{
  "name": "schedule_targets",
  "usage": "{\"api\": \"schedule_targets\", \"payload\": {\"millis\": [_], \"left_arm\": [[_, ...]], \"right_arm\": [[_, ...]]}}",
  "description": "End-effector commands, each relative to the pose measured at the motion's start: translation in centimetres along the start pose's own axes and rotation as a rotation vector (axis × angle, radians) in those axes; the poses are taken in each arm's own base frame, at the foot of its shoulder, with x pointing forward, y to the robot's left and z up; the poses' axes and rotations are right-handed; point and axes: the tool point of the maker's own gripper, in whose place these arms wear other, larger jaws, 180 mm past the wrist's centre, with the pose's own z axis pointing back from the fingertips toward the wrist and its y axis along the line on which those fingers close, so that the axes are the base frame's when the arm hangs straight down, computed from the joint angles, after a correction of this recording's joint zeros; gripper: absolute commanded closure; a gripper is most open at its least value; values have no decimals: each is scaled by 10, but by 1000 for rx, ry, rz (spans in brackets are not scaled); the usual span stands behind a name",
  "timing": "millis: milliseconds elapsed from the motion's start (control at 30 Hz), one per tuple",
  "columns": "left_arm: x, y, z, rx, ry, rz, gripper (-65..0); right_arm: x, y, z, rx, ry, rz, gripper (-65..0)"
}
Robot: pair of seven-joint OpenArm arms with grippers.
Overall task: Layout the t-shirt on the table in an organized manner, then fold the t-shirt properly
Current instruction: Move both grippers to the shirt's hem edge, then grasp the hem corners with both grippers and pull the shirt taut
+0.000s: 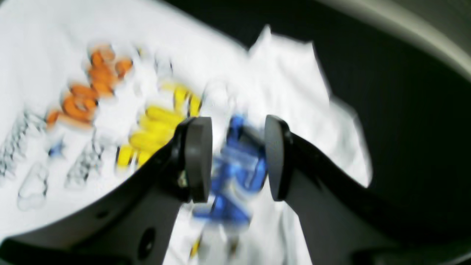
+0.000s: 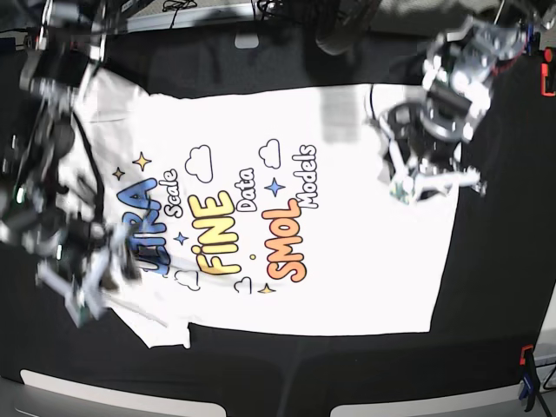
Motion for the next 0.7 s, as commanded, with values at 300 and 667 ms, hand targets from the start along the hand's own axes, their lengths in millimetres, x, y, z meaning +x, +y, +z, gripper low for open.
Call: {"api": "schedule_targets", "payload": {"millis": [300,667], "left_arm": [[20,-13,29,-23,-68,48,-172],[15,-21,28,-35,-15,89,-172]], "right_arm": [[-93,71,74,121,210,139,-218],[-213,89,148,205,617,329,-218]]}}
